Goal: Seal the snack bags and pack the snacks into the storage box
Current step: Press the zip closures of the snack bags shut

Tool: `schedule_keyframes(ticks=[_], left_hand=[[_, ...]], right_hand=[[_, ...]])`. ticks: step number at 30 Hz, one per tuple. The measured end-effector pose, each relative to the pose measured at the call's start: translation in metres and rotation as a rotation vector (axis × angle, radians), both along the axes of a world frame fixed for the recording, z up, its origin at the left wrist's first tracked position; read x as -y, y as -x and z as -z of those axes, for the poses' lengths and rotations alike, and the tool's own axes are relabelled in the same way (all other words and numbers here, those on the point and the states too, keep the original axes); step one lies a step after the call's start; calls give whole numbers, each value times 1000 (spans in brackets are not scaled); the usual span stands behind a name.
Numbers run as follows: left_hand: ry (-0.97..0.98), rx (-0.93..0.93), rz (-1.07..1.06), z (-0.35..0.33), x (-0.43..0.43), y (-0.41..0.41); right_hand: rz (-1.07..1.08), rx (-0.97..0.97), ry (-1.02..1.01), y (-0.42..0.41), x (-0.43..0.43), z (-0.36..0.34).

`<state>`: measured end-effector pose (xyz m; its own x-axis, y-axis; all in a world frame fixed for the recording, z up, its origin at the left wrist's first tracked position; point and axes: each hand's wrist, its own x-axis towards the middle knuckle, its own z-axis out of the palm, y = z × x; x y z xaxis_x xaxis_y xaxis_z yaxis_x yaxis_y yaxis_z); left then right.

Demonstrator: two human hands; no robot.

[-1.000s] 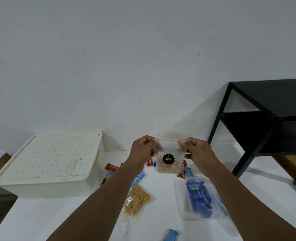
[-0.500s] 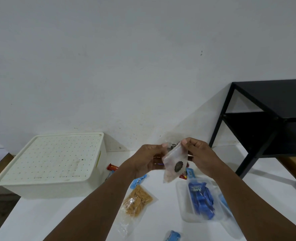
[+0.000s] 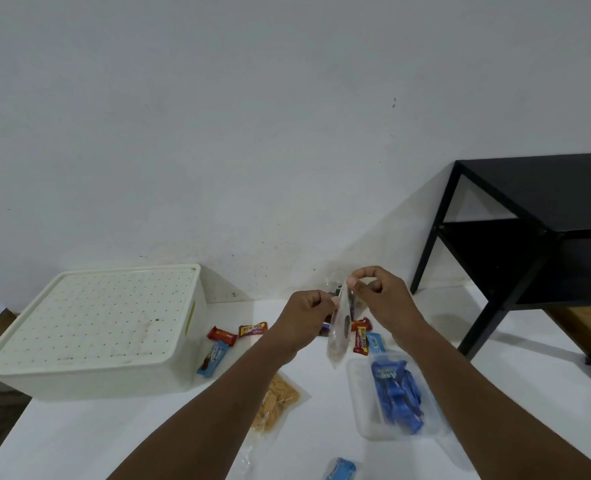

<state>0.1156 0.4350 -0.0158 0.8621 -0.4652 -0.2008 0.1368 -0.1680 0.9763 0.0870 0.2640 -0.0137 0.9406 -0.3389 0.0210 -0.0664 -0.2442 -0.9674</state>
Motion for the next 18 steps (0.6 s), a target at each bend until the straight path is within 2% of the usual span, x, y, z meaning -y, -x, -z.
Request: schedule_keyframes(ticks=[2, 5, 13, 18], left_hand=[[-44, 121, -56, 4, 6, 3], [-68, 217, -81, 8, 12, 9], [-31, 109, -207, 8, 13, 11], [-5, 136, -159, 12, 11, 12]], right_hand=[[102, -46, -104, 1, -8, 5], [46, -122, -283, 3, -20, 13], [-6, -113, -474, 8, -20, 21], [67, -45, -430, 4, -21, 20]])
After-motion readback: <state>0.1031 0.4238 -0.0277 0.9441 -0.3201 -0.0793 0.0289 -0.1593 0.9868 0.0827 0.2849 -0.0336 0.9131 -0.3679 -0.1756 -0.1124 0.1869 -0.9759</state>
